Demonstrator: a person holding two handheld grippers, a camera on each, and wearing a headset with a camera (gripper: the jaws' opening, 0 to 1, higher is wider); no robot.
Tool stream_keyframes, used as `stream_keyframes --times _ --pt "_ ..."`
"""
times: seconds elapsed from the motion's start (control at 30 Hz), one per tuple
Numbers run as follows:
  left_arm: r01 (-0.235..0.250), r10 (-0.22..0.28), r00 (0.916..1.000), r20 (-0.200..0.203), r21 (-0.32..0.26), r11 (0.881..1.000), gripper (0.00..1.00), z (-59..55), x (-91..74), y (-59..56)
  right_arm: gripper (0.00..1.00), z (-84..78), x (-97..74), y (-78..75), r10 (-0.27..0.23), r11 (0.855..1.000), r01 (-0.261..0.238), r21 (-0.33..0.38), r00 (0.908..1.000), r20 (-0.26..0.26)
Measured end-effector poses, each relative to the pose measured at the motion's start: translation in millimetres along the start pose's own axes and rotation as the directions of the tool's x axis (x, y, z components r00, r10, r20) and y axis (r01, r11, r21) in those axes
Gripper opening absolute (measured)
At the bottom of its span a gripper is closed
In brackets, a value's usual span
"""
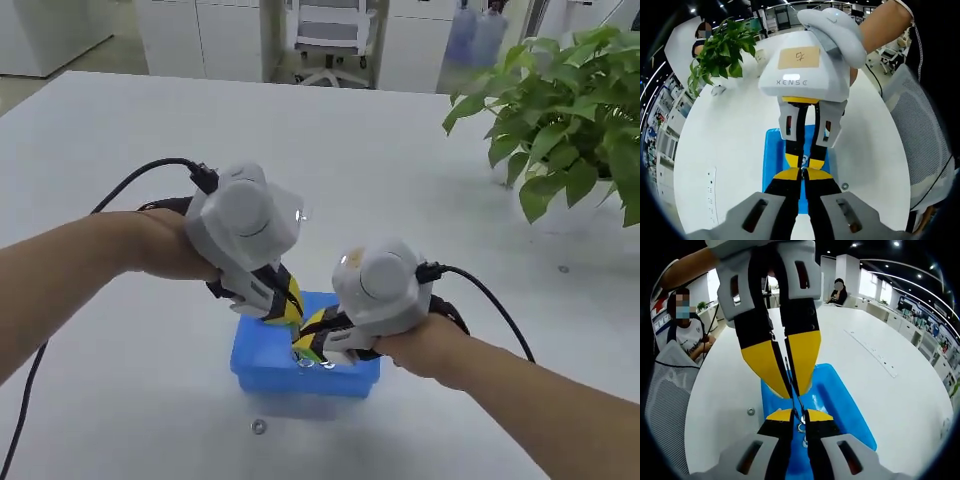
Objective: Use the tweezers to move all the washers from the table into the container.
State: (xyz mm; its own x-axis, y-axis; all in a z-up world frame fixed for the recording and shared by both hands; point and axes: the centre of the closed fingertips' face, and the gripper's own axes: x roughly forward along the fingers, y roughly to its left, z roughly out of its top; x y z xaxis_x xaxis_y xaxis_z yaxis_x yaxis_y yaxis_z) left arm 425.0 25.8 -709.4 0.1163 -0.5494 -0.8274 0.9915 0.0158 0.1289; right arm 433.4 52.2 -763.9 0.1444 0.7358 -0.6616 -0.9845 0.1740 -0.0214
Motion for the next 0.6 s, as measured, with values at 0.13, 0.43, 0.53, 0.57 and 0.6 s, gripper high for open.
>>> stream_keyframes --times 0.13,0.43,0.53,0.57,0.6 --pt "-0.006 0.006 1.0 0.002 0.005 1.0 0.06 3.4 -6.0 -1.2 0.1 4.6 -4.4 0.9 -0.008 1.0 0.008 -0.008 0.9999 0.01" --pt "-0.016 0.017 0.9999 -0.005 0.016 1.0 0.06 9.5 -18.8 -4.4 0.1 19.5 -13.3 6.0 -0.027 0.999 0.029 -0.035 0.9988 0.04" --pt "-0.02 0.02 0.9998 -0.001 0.012 1.0 0.06 12.6 -25.8 -8.2 0.1 25.1 -16.7 11.0 -0.026 0.999 0.028 -0.042 0.9983 0.052" --pt "-0.019 0.019 0.9998 0.0 0.011 1.0 0.06 11.6 -27.3 -7.9 0.1 26.4 -17.4 12.4 -0.027 0.998 0.03 -0.049 0.9982 0.054" --pt "-0.021 0.021 0.9998 -0.001 0.012 1.0 0.06 11.7 -28.9 -8.6 0.1 27.8 -18.1 13.7 -0.028 0.998 0.031 -0.051 0.998 0.057"
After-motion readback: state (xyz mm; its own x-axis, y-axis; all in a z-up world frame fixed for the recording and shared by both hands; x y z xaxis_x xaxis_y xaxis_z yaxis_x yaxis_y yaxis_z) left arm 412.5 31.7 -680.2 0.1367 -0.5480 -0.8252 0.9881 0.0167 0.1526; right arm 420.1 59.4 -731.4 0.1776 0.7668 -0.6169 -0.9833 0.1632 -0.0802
